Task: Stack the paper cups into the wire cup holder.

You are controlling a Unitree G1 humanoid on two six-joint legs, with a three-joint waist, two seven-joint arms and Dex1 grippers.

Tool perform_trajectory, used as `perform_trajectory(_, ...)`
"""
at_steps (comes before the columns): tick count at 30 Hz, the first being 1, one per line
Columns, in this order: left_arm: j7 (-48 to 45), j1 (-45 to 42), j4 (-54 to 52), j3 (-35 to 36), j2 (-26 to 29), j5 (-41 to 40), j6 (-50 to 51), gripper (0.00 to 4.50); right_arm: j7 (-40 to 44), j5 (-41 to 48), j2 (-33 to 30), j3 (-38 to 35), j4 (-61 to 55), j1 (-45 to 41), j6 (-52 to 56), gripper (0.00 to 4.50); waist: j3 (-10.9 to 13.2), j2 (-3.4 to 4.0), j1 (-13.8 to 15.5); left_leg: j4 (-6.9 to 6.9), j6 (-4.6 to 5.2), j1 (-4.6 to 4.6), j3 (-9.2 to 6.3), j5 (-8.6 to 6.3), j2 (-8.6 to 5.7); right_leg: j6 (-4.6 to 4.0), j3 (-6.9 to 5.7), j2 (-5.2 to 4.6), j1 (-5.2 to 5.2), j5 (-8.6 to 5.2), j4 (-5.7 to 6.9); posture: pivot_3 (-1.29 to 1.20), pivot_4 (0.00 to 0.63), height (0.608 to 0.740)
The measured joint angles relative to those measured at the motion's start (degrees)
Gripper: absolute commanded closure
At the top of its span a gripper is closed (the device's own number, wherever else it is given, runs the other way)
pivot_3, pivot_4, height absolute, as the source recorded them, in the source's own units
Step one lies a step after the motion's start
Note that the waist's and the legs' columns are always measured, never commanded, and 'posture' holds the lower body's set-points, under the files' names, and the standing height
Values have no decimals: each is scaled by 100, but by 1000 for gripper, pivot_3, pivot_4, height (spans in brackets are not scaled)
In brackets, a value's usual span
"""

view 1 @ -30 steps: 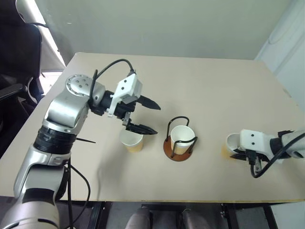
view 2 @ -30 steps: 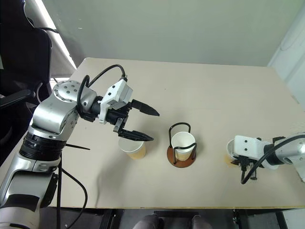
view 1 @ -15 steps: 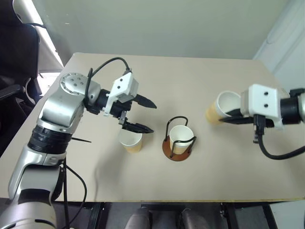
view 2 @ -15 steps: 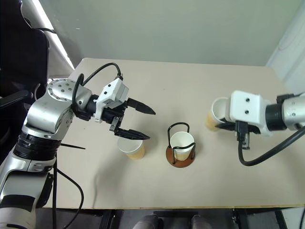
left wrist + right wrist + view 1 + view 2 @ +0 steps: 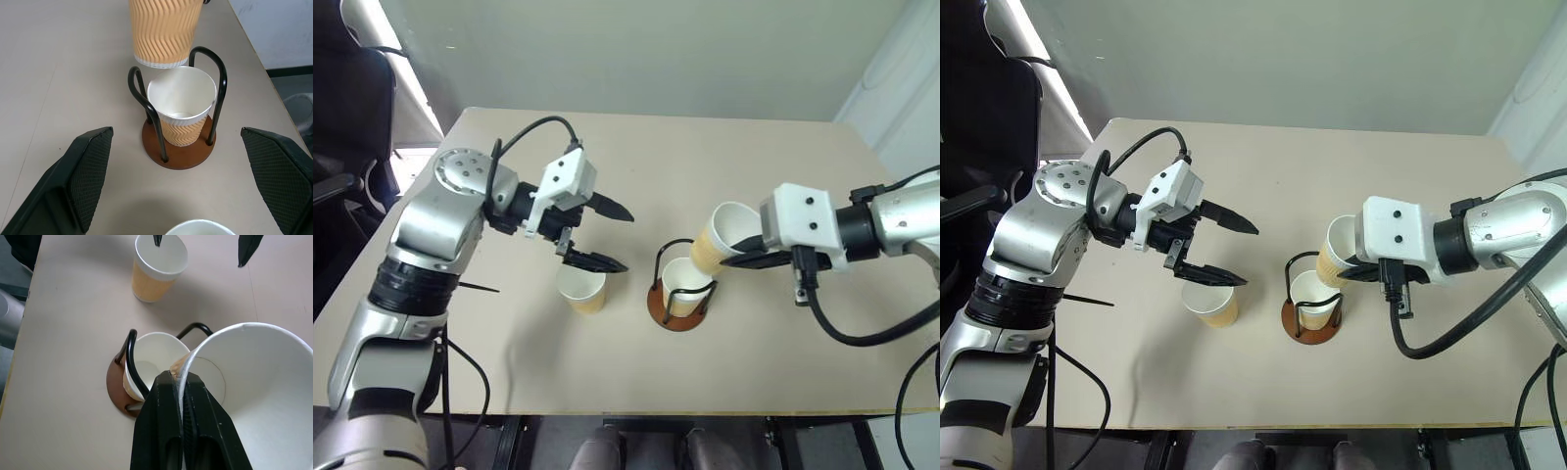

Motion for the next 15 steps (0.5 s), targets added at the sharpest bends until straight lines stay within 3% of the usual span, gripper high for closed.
perform_trajectory(15, -9, -4, 55, -2, -58, 92, -28, 0, -9, -132, 213, 469, -106, 156, -71, 4480, 0, 0, 0, -2, 0, -1, 0, 0, 0, 0, 0, 0, 0, 0, -1, 0, 150, 740)
